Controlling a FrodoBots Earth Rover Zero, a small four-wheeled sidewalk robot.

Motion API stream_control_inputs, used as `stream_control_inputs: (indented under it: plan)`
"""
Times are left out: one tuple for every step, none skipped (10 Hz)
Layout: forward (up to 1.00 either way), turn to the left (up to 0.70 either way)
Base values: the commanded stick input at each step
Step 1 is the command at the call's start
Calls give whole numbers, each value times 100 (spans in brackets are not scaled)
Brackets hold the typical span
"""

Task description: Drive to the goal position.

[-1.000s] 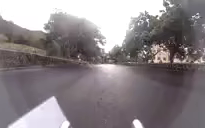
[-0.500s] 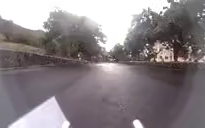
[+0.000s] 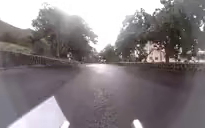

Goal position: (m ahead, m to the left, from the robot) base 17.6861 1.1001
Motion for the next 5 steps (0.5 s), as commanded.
stream_control_inputs:
  plan:
    - [100, 0]
    - [100, 0]
    - [100, -15]
    - [100, -38]
    - [100, -24]
